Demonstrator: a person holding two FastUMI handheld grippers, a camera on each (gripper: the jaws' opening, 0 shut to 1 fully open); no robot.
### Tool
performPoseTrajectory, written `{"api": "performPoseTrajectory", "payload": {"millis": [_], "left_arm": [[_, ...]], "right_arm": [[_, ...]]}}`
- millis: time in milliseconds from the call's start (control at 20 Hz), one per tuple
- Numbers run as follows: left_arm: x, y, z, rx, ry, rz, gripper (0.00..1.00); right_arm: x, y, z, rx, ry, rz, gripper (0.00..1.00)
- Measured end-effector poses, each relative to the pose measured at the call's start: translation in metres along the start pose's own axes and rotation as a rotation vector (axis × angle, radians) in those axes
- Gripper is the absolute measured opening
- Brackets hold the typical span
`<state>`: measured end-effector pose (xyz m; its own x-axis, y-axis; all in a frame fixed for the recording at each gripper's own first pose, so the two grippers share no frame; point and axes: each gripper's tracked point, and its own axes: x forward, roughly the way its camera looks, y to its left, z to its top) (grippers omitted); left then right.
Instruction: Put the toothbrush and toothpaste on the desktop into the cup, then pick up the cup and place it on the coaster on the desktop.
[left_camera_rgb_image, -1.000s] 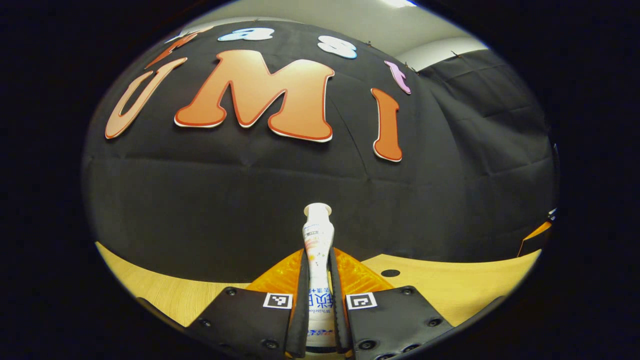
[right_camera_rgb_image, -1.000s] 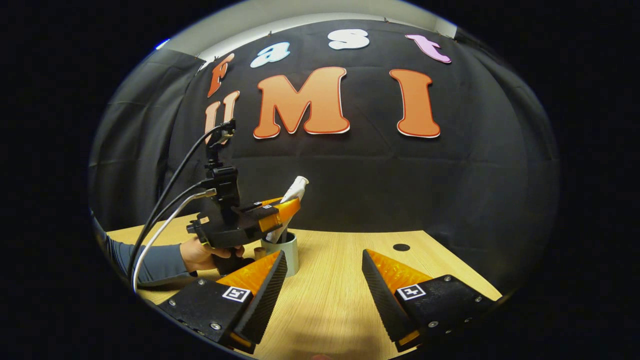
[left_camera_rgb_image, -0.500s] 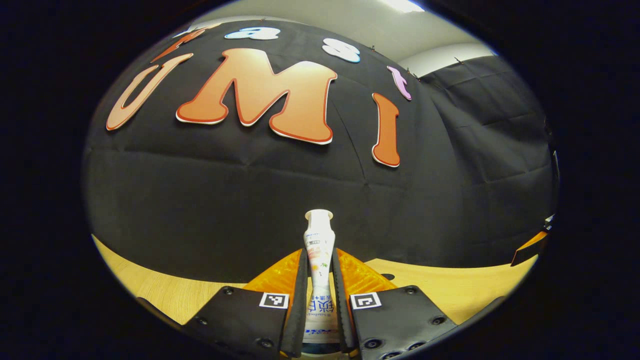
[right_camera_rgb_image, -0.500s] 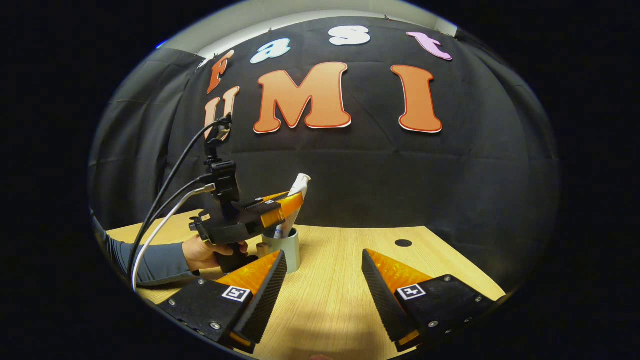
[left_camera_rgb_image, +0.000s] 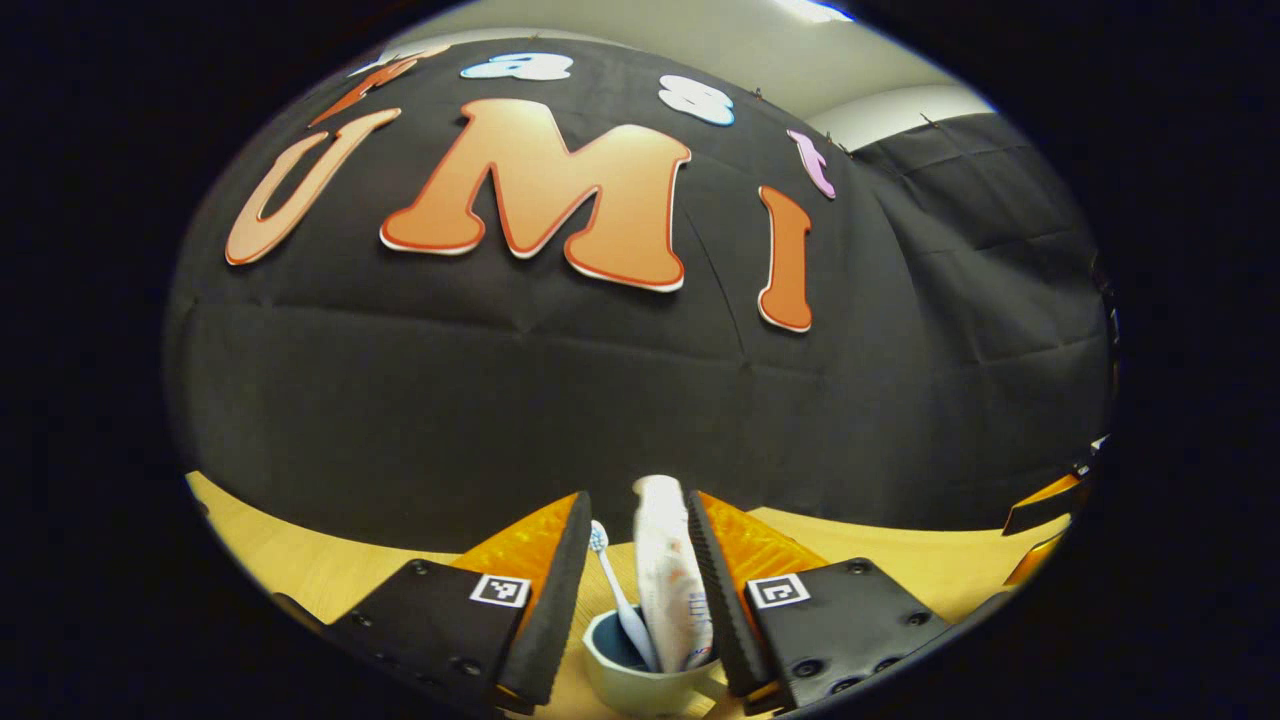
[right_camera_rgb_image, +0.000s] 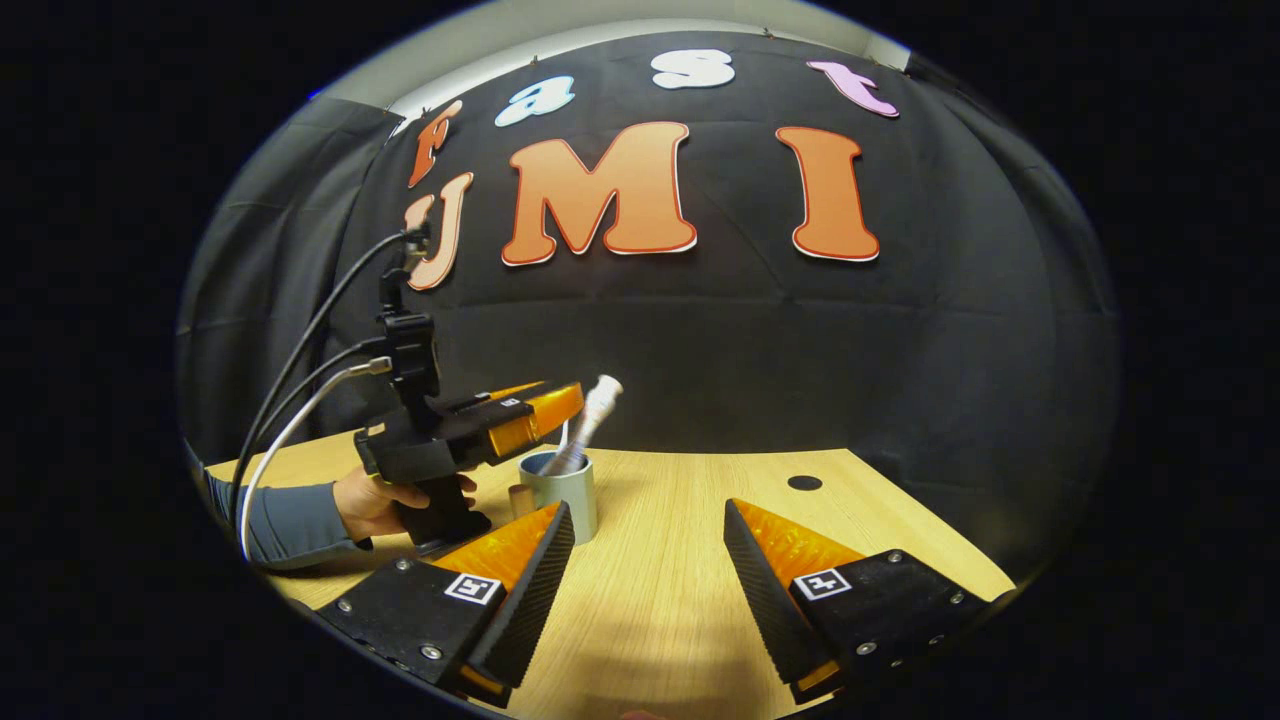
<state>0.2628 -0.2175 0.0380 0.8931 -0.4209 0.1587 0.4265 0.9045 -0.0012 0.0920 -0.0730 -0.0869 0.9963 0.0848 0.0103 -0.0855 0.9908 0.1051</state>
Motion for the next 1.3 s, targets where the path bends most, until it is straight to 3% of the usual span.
{"api": "performPoseTrajectory", "payload": {"millis": [100, 300, 450, 900, 1300], "left_arm": [[-0.016, 0.0, 0.015, 0.005, -0.006, -0.007, 0.81], [-0.055, 0.003, 0.039, 0.037, 0.007, 0.005, 0.87], [-0.097, 0.014, 0.06, 0.083, 0.015, 0.042, 0.98], [-0.212, 0.067, 0.103, 0.146, 0.074, 0.233, 0.99], [-0.293, 0.09, 0.08, 0.051, 0.162, 0.317, 0.99]], "right_arm": [[0.003, 0.005, 0.002, -0.006, 0.001, -0.001, 0.91], [0.017, 0.023, 0.009, 0.003, 0.015, 0.007, 0.9], [0.036, 0.044, 0.008, -0.013, 0.067, 0.025, 0.91], [0.074, 0.091, 0.001, -0.051, 0.279, 0.037, 0.91], [0.088, 0.107, -0.011, -0.039, 0.454, 0.035, 0.91]]}}
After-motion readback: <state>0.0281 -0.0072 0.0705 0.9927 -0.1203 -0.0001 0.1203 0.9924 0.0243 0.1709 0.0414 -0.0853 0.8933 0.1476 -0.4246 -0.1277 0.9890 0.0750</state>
